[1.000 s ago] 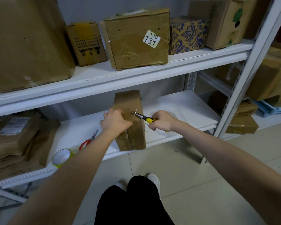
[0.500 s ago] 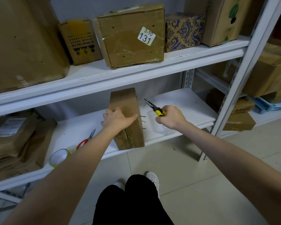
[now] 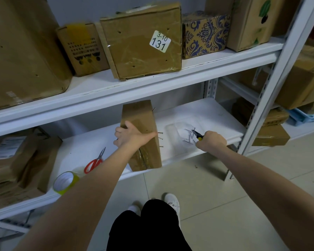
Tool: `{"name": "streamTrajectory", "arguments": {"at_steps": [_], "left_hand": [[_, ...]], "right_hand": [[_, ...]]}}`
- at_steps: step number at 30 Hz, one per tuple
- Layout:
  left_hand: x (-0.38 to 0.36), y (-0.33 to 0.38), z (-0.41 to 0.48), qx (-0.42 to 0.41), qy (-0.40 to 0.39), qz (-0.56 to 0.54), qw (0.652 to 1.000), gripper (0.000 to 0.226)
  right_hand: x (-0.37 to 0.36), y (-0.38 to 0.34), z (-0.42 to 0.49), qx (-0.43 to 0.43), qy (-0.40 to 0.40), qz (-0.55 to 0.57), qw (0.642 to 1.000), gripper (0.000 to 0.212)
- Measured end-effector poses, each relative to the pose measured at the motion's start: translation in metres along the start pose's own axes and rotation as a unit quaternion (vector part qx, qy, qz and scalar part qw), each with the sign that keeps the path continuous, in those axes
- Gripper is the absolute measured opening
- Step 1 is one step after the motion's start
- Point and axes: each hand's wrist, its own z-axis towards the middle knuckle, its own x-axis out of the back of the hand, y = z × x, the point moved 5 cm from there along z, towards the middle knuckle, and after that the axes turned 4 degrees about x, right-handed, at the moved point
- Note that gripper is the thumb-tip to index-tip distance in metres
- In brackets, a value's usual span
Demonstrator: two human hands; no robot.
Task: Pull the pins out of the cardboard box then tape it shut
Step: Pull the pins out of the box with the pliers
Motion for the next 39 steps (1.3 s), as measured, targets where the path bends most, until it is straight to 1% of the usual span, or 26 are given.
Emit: {"name": "streamTrajectory", "arguments": {"at_steps": [4,9,11,12,14,17,21,23,26,27,30,39], "left_hand": [[0.001,-0.003,0.004,0.000,-0.006,-0.016,1.000,0.113],[0.002,-0.006,0.002,-0.002,0.004,-0.032,0.999,0.116],[0.002,-0.009,0.002,-0.002,0.009,-0.037,0.999,0.118],[0.002,-0.010,0.002,-0.002,0.011,-0.039,0.999,0.119],[0.003,-0.013,0.003,-0.004,0.016,-0.048,0.999,0.120],[0.006,-0.021,0.004,0.007,0.024,-0.078,0.997,0.122],[0.009,-0.033,0.005,0.037,0.031,-0.129,0.990,0.124],[0.011,-0.038,0.006,0.052,0.030,-0.155,0.986,0.124],[0.012,-0.044,0.009,0.069,0.031,-0.182,0.980,0.124],[0.013,-0.045,0.010,0.071,0.031,-0.183,0.980,0.123],[0.012,-0.047,0.011,0.074,0.032,-0.182,0.980,0.122],[0.011,-0.050,0.013,0.072,0.030,-0.183,0.980,0.121]], "right_hand": [[-0.010,-0.007,0.003,0.001,-0.029,-0.015,0.999,0.014],[-0.012,-0.011,0.004,0.009,0.001,0.000,1.000,0.037],[-0.010,-0.019,-0.001,0.032,-0.003,0.039,0.999,0.036],[-0.010,-0.025,-0.004,0.052,-0.018,0.062,0.997,0.031],[-0.011,-0.039,-0.013,0.081,-0.077,0.131,0.985,0.021],[-0.011,-0.057,-0.033,0.103,-0.173,0.220,0.954,0.023],[-0.011,-0.077,-0.057,0.138,-0.228,0.263,0.927,0.026],[-0.015,-0.084,-0.063,0.146,-0.242,0.262,0.923,0.023],[-0.019,-0.090,-0.067,0.149,-0.247,0.252,0.924,0.015],[-0.020,-0.092,-0.068,0.150,-0.246,0.244,0.926,0.016],[-0.021,-0.101,-0.072,0.159,-0.247,0.221,0.930,0.025],[-0.033,-0.125,-0.064,0.135,-0.210,0.220,0.943,0.027]]}}
